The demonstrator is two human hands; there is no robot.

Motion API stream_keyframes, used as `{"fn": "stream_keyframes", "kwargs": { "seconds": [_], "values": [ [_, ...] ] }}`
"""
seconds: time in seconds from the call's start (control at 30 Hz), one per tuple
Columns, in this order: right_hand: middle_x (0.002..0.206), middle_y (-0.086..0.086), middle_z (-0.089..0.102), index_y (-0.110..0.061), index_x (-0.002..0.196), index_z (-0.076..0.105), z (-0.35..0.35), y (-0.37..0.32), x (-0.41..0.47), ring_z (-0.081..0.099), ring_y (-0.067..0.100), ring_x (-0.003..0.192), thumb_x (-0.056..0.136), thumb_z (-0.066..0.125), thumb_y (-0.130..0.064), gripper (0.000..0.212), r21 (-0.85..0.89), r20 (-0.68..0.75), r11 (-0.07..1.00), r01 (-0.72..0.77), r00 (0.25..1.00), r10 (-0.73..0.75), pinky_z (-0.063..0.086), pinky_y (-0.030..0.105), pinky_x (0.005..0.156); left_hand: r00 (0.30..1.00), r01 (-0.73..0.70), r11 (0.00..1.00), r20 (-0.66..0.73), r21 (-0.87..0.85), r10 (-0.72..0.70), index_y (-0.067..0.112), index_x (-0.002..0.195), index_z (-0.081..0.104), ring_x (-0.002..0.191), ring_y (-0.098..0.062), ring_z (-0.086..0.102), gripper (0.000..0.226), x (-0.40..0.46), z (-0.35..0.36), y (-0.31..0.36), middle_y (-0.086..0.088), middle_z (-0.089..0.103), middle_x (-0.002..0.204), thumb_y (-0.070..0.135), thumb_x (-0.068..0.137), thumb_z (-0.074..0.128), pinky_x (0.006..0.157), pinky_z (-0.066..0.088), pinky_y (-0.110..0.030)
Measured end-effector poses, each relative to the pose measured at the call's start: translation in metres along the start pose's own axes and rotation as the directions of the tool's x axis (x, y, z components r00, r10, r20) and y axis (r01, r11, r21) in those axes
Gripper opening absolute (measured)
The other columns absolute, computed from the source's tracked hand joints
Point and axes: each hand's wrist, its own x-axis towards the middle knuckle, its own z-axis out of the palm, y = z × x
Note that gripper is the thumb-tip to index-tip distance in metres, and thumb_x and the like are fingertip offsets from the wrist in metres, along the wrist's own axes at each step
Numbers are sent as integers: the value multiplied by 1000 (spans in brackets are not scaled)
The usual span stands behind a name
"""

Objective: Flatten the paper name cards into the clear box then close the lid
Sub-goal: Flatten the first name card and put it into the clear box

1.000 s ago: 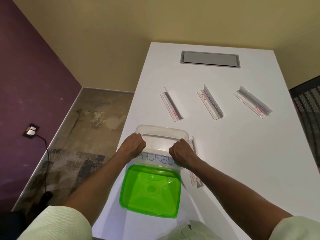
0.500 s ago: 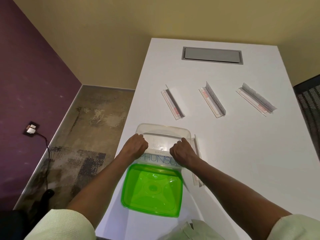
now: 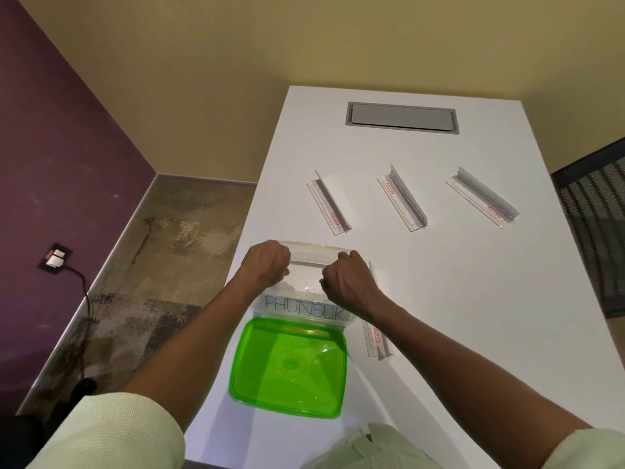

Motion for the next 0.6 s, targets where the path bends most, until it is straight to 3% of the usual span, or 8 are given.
{"fn": "stream_keyframes", "kwargs": {
  "seconds": [0.1,0.23,0.3,0.43,0.53,0.6],
  "values": [
    [44,7,49,-22,52,35,-9,13,-11,48,28,54,76,63,-19,37,48,-90,996,-76,993,80,25,31,56,993,12,996,-118,-94,-24,20,96,74,86,-25,66,19,4,-9,8,-6,72,94,35,86,67,70,51,-32],
    [49,8,51,-13,54,44,-8,33,-35,48,28,53,81,60,-17,31,191,-159,955,-226,953,258,33,29,46,961,-10,983,-274,-181,-40,18,92,75,80,-25,65,21,2,-19,27,-6,73,85,36,87,65,63,46,-28],
    [51,6,49,-13,55,41,-5,42,-51,46,27,54,82,57,-17,32,268,-182,916,-299,918,353,27,28,48,946,-32,974,-320,-225,-43,17,90,75,82,-26,65,21,-1,-23,41,-6,73,84,34,87,64,64,47,-29],
    [46,-2,21,-13,53,24,2,56,-85,31,23,49,79,52,-12,38,376,-124,833,-405,869,479,17,29,48,928,-85,935,-369,-344,-51,15,89,75,84,-26,65,16,-3,-29,68,-3,74,85,26,88,63,62,43,-27],
    [45,-1,19,-12,52,22,12,64,-106,24,18,45,78,50,-12,39,442,-25,756,-482,836,548,14,30,43,929,-96,915,-366,-392,-59,15,89,75,85,-26,64,15,0,-31,87,-3,74,85,20,88,60,62,42,-26],
    [45,0,22,-11,52,23,22,69,-115,23,16,43,76,49,-12,36,459,68,693,-556,799,597,16,29,42,934,-100,910,-354,-403,-54,12,79,71,81,-31,60,15,2,-31,98,-6,70,74,15,87,59,62,45,-30]
  ]
}}
